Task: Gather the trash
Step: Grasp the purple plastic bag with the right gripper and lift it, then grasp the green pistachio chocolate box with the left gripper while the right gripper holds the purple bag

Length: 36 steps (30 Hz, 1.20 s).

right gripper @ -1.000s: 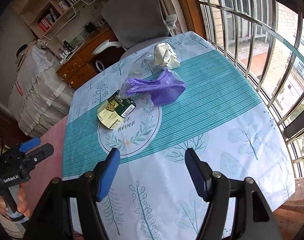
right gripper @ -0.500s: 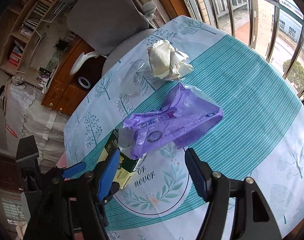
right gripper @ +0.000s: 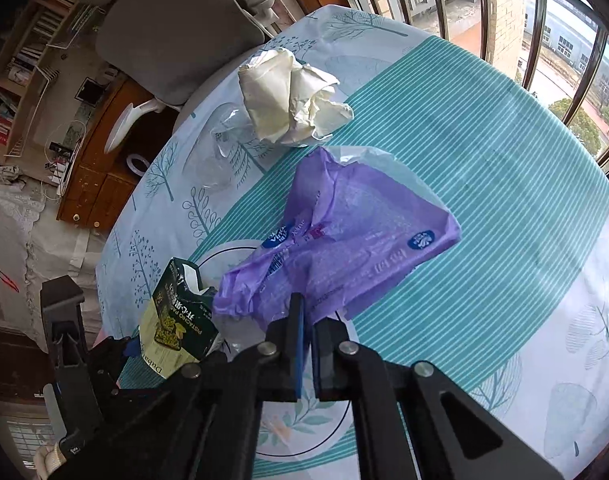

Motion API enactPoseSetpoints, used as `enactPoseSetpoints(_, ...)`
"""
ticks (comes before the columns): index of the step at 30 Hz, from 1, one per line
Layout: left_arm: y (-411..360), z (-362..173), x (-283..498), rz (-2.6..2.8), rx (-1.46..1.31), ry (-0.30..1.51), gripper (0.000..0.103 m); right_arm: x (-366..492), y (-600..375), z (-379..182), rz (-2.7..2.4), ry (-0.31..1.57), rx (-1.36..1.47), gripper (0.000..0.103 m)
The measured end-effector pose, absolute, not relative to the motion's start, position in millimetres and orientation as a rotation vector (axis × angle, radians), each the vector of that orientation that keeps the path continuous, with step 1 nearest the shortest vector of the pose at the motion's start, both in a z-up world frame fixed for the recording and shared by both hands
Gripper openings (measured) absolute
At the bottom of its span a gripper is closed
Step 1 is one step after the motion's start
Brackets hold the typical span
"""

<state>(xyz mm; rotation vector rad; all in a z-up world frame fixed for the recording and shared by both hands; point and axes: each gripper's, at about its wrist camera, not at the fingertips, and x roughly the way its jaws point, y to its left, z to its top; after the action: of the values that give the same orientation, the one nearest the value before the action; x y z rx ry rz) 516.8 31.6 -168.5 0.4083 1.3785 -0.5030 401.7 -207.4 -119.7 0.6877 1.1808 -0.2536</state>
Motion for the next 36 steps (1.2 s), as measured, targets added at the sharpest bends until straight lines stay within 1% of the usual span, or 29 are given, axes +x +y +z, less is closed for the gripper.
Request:
enactPoseSetpoints(3, 35.5, -164.5, 514.7, -0.515, 0.355, 1.374, 0.076, 385.1, -206.7, -107.8, -0.233, 1.163, 0.645, 0.001)
enactPoseSetpoints(5, 40.8, -161.7, 510.2, -0.499, 0.327, 1.369, 0.066, 373.6, -206.5, -100.8, -0.223, 1.153, 0.626, 0.001)
enactPoseSetpoints(6, 44.4, -160.1, 507.1, -0.494, 0.306, 1.372, 0.028, 368.1, -206.4, -97.4, -0.218, 1.150, 0.621, 0.001)
enactPoseSetpoints(7, 49.2, -158.1, 503.5, -0.464, 0.306, 1.368, 0.002, 362.7, -206.0, -94.1, -0.214, 1.147, 0.616, 0.001)
enactPoseSetpoints(10, 66.9, -157.3, 491.8, -0.433, 0.186, 1.424, 0.003, 346.9, -204.2, -88.5, -0.196, 1.149, 0.607, 0.001)
enactPoseSetpoints(15, 81.6, -149.5, 474.3, -0.414, 0.128, 1.429, 0.003, 326.3, -199.4, -86.3, -0.153, 1.176, 0.568, 0.001)
enactPoseSetpoints(21, 89.6, -126.3, 470.3, -0.388, 0.130, 1.372, 0.014, 318.8, -205.4, -87.1, -0.124, 1.180, 0.584, 0.001)
enactPoseSetpoints(23, 88.5, -118.0, 473.5, -0.387, 0.133, 1.355, 0.025, 322.5, -207.4, -85.4, -0.119, 1.166, 0.592, 0.001)
enactPoseSetpoints(24, 88.0, -114.9, 476.3, -0.389, 0.138, 1.346, 0.040, 325.6, -207.8, -83.9, -0.118, 1.158, 0.591, 0.001)
enactPoseSetpoints(25, 87.3, -112.0, 479.0, -0.392, 0.144, 1.336, 0.061, 328.8, -208.1, -82.4, -0.116, 1.149, 0.593, 0.001)
enactPoseSetpoints(26, 77.8, -105.4, 481.9, -0.396, 0.155, 1.322, 0.069, 332.6, -208.4, -81.6, -0.114, 1.142, 0.596, 0.001)
enactPoseSetpoints(27, 78.0, -102.1, 483.3, -0.400, 0.168, 1.305, 0.075, 336.9, -208.6, -81.5, -0.112, 1.136, 0.598, 0.001)
enactPoseSetpoints(30, 60.5, -98.0, 497.4, -0.412, 0.221, 1.297, 0.076, 348.8, -208.5, -84.0, -0.108, 1.132, 0.606, 0.001)
enactPoseSetpoints(32, 54.0, -98.4, 511.5, -0.421, 0.247, 1.308, 0.085, 356.2, -208.2, -86.5, -0.109, 1.129, 0.610, 0.001)
enactPoseSetpoints(33, 48.8, -101.6, 517.9, -0.425, 0.264, 1.302, 0.095, 360.1, -208.5, -88.0, -0.111, 1.126, 0.614, 0.001)
enactPoseSetpoints(34, 42.9, -101.3, 524.3, -0.428, 0.286, 1.289, 0.102, 363.7, -209.1, -89.7, -0.114, 1.124, 0.620, 0.001)
enactPoseSetpoints(36, 32.0, -100.2, 536.8, -0.447, 0.330, 1.267, 0.102, 370.5, -211.3, -93.3, -0.121, 1.118, 0.643, 0.001)
